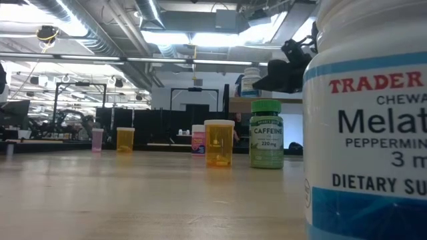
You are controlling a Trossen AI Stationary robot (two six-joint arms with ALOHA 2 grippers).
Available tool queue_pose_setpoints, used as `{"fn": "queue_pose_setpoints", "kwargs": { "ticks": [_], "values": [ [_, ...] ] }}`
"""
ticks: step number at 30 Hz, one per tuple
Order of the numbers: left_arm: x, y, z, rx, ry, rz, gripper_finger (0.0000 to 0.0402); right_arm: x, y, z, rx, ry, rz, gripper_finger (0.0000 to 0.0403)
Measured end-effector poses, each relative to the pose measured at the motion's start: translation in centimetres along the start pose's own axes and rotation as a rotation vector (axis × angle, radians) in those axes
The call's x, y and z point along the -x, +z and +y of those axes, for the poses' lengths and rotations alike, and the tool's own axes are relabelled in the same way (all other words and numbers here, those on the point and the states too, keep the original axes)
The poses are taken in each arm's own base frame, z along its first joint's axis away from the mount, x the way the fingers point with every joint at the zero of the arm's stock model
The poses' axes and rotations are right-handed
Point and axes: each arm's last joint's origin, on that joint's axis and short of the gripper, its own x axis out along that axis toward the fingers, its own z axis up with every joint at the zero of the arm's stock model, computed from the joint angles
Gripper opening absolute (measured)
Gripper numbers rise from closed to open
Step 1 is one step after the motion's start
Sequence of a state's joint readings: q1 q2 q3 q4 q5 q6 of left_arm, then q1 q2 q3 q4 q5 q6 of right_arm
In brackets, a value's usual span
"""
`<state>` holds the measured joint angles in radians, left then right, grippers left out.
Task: Pick and place medicine bottles onto shelf by color
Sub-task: Put the left white medicine bottle on the shelf, then put the green medicine bottle on the shelf
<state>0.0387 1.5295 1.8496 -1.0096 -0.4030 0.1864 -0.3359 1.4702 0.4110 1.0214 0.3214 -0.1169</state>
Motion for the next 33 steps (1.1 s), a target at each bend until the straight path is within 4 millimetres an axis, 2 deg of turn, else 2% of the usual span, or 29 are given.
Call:
{"fn": "queue_pose_setpoints", "kwargs": {
  "ticks": [21,29,33],
  "values": [
    [0.0,-0.1,0.0,-0.001,-0.001,0.009,0.0207,1.2,2.0,-0.3,0.043,0.005,-0.038,0.0218],
    [-0.1,-1.0,0.2,0.066,-0.003,0.092,0.0207,3.3,4.1,1.2,0.165,0.052,-0.077,0.0218],
    [-0.2,-1.5,0.4,0.104,0.002,0.14,0.0207,5.0,4.6,2.8,0.281,0.151,-0.066,0.0218]
  ]
}}
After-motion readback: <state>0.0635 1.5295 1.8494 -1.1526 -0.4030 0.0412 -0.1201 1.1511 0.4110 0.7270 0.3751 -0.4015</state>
